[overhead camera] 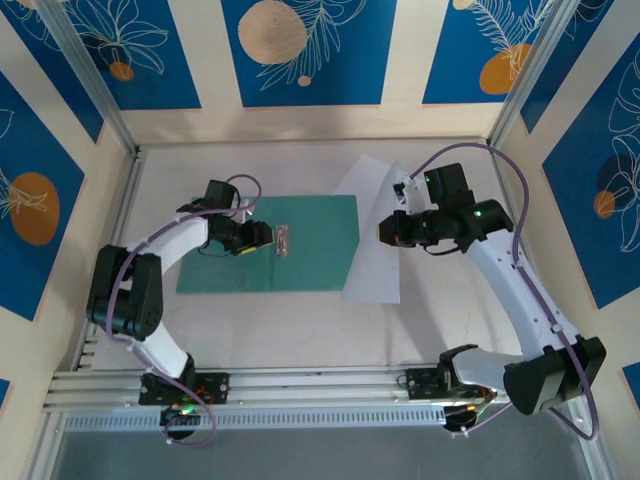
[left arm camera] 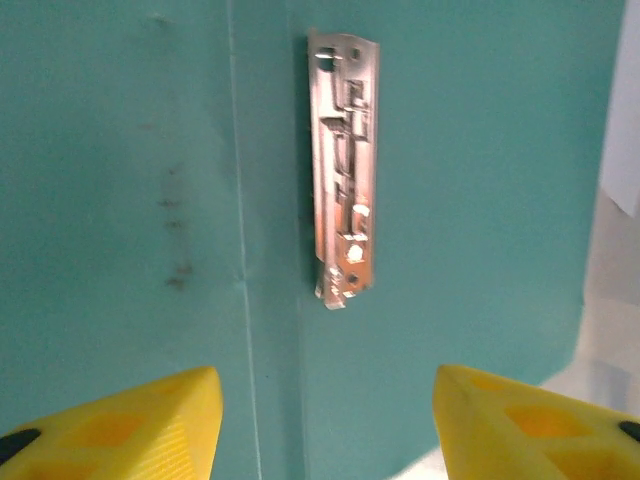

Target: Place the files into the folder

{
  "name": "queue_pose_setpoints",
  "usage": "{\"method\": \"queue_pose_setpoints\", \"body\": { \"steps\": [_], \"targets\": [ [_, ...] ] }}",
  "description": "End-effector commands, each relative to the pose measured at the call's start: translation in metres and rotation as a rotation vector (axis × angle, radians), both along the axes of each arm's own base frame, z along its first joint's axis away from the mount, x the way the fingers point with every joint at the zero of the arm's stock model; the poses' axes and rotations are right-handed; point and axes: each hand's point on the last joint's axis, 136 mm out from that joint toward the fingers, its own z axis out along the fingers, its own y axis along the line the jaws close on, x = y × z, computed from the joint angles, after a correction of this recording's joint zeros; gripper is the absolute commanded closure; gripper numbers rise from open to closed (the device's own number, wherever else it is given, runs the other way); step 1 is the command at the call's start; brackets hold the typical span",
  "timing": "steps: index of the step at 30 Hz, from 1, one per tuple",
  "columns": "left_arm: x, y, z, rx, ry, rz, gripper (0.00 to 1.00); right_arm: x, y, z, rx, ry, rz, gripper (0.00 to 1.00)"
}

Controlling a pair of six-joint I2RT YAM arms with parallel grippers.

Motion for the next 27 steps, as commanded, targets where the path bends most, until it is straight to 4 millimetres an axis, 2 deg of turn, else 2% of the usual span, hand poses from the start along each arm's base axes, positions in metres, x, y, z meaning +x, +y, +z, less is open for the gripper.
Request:
{"method": "queue_pose_setpoints", "body": {
  "steps": [1,4,8,14,27],
  "targets": [
    [0.025,-0.002,-0.009,0.013,-0.054,-0.019,0.44,-0.016,0.003,0.024,0.027,-0.068,0.064,0.99],
    [0.028,-0.006,-0.023,0.002,-0.039,-0.026,0.46,-0.018,0.001,0.031,0.026,-0.114,0.068,0.99],
    [0.027,-0.011,-0.032,-0.020,-0.028,-0.041,0.56,-0.020,-0.001,0.036,0.022,-0.147,0.071,0.99],
    [0.021,-0.024,-0.044,-0.072,-0.012,-0.091,0.57,-0.021,-0.002,0.041,0.014,-0.169,0.077,0.99],
    [-0.008,-0.054,-0.059,-0.131,-0.008,-0.217,0.60,-0.022,-0.005,0.044,0.000,-0.186,0.067,0.99]
  ]
}}
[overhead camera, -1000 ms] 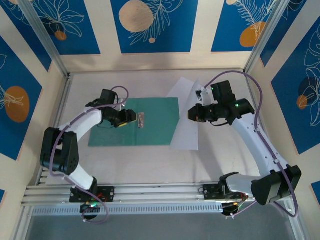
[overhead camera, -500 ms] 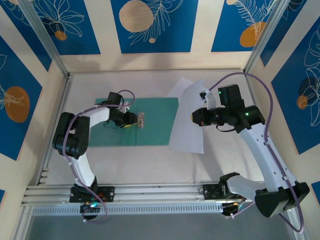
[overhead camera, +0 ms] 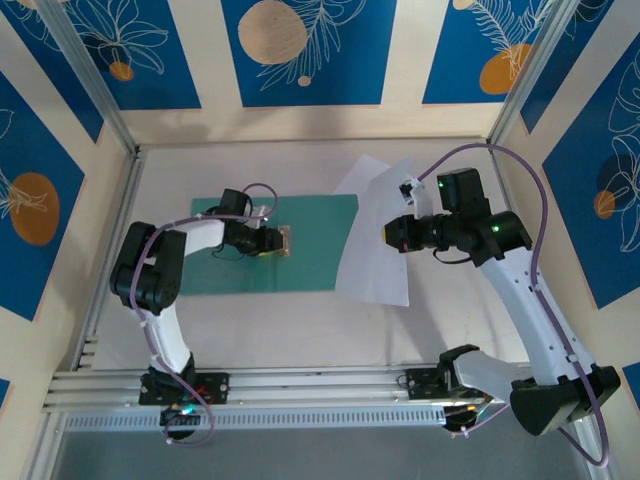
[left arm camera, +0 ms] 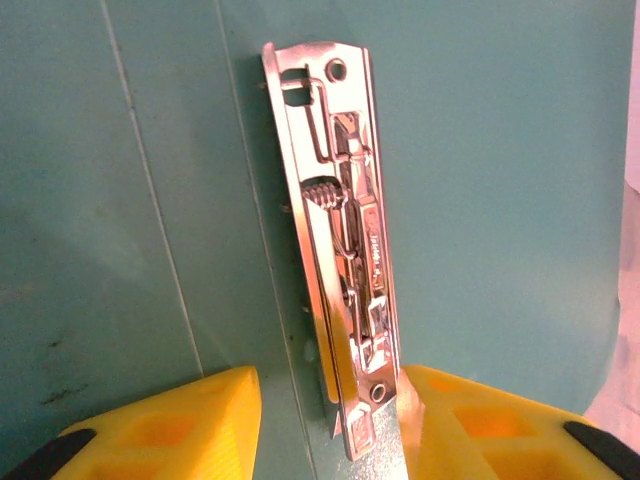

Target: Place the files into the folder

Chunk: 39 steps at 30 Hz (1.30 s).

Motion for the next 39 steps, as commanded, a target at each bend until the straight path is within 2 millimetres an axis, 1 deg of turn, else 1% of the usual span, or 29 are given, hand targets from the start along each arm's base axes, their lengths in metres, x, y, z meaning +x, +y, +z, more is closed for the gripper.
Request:
{"method": "queue_pose_setpoints", "body": {
  "steps": [1,4,8,13,20,23,26,30,32,35,37,39],
  "targets": [
    [-0.022,-0.015,-0.015,-0.021,0.032,-0.077,0.60,-0.005,-0.001,0.016,0.004,-0.046,0.011,0.99],
    [-0.031,-0.024,-0.018,-0.026,0.036,-0.103,0.61,-0.006,-0.001,0.017,0.004,-0.050,0.015,1.00],
    [-0.041,-0.030,-0.023,-0.028,0.040,-0.132,0.61,-0.007,-0.001,0.017,0.006,-0.052,0.014,1.00],
    [-0.059,-0.037,-0.028,-0.014,0.048,-0.190,0.62,-0.007,-0.002,0.016,0.004,-0.053,0.013,1.00],
    [-0.081,-0.042,-0.026,-0.012,0.040,-0.261,0.62,-0.008,0.000,0.018,0.017,-0.065,0.021,1.00],
    [-0.091,-0.049,-0.021,-0.027,0.031,-0.305,0.62,-0.009,0.005,0.022,0.044,-0.075,0.043,1.00],
    [-0.098,-0.054,-0.011,-0.064,0.019,-0.334,0.62,-0.012,0.011,0.028,0.084,-0.093,0.075,1.00],
    [-0.094,-0.052,0.012,-0.080,-0.034,-0.311,0.62,-0.016,0.018,0.037,0.130,-0.129,0.119,1.00],
    [-0.088,-0.047,0.026,-0.081,-0.062,-0.277,0.62,-0.017,0.021,0.041,0.148,-0.148,0.136,1.00],
    [-0.075,-0.027,0.042,-0.031,-0.104,-0.164,0.60,-0.019,0.025,0.047,0.173,-0.171,0.163,1.00],
    [-0.066,-0.006,0.052,0.005,-0.131,-0.061,0.59,-0.019,0.028,0.048,0.181,-0.181,0.173,1.00],
    [-0.061,0.022,0.053,0.070,-0.132,0.057,0.58,-0.018,0.030,0.049,0.188,-0.191,0.182,1.00]
  ]
}}
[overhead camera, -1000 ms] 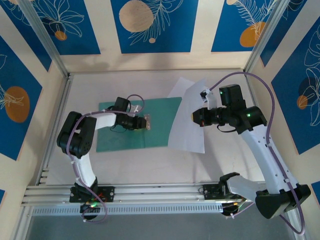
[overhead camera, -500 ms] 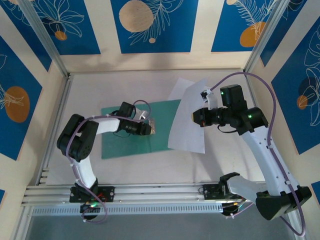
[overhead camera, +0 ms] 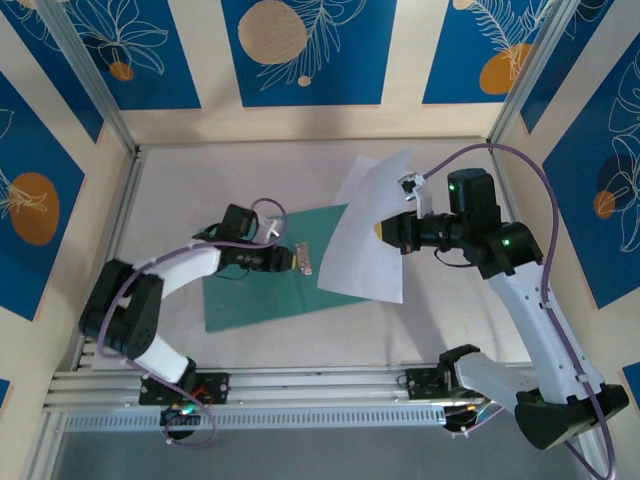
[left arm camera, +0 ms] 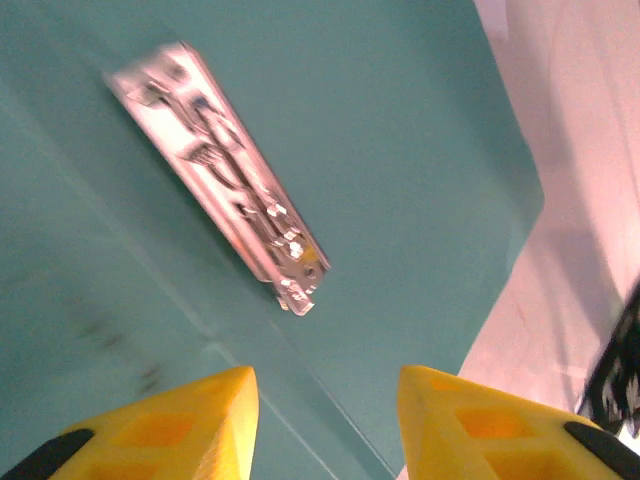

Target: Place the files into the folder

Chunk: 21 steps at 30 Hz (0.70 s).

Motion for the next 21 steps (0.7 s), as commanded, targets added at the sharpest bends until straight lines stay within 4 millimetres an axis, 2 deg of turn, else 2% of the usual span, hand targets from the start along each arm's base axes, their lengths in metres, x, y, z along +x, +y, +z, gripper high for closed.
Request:
{"method": "queue_pose_setpoints", "body": {
  "steps": [1,3,6,10,16,21],
  "targets": [
    [0.008,0.057,-0.005,0.131,0.027,0.256,0.56,-0.005,0.009,0.005,0.036,-0.035,0.063,1.00],
    [0.010,0.091,-0.009,0.193,0.048,0.393,0.48,-0.005,0.015,0.006,0.052,-0.051,0.090,1.00],
    [0.007,0.136,-0.024,0.244,0.108,0.576,0.42,-0.005,0.027,0.007,0.070,-0.097,0.142,0.99],
    [0.001,0.166,-0.045,0.223,0.198,0.705,0.39,-0.005,0.045,0.002,0.041,-0.171,0.198,0.99],
    [0.002,0.183,-0.065,0.219,0.240,0.756,0.37,-0.006,0.073,-0.009,-0.021,-0.220,0.309,0.99],
    [0.015,0.181,-0.071,0.176,0.237,0.742,0.37,-0.006,0.092,-0.024,-0.073,-0.218,0.391,0.98]
  ]
}}
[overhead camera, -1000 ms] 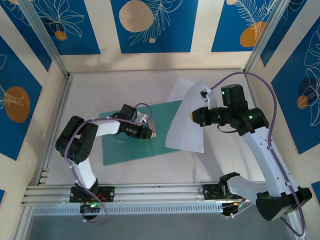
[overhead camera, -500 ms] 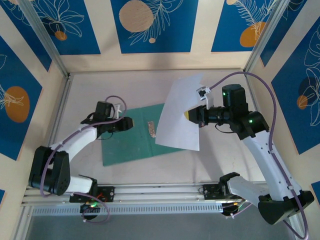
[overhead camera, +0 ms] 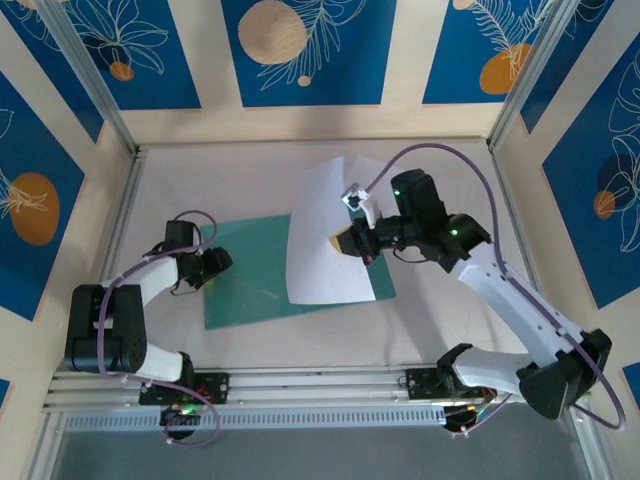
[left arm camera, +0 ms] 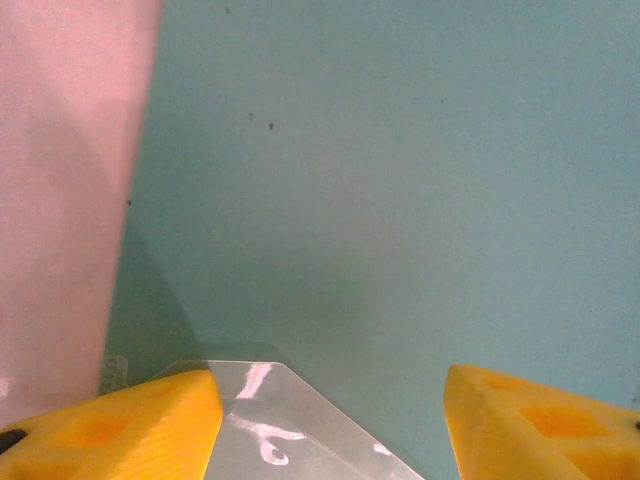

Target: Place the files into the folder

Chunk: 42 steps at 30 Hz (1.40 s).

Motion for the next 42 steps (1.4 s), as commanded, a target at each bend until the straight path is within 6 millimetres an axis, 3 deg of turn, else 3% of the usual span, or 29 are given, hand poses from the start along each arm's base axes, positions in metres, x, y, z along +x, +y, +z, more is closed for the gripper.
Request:
{"method": "queue_pose_setpoints", "body": {
  "steps": [1,7,14,21,34,38,42],
  "targets": [
    [0.010,0.000,-0.008,-0.030,0.000,0.000,0.37,0.004,0.010,0.005,-0.029,-0.077,0.048,0.98],
    [0.034,-0.007,-0.007,-0.065,-0.023,-0.049,0.37,0.027,0.022,-0.017,-0.095,-0.070,0.013,0.99],
    [0.039,-0.012,0.012,-0.099,-0.055,-0.061,0.37,0.059,0.030,-0.031,-0.157,-0.049,-0.095,0.99],
    [0.025,-0.004,0.030,-0.082,-0.076,-0.042,0.35,0.083,0.044,-0.056,-0.244,-0.024,-0.185,0.99],
    [-0.001,0.014,0.013,-0.001,-0.004,-0.023,0.30,0.099,0.063,-0.090,-0.343,-0.071,-0.179,0.99],
    [-0.004,0.013,0.010,0.000,0.002,-0.029,0.29,0.103,0.063,-0.089,-0.366,-0.083,-0.183,1.00],
    [-0.004,0.013,0.008,-0.003,0.003,-0.032,0.28,0.094,0.072,-0.064,-0.305,-0.097,-0.138,0.99]
  ]
}}
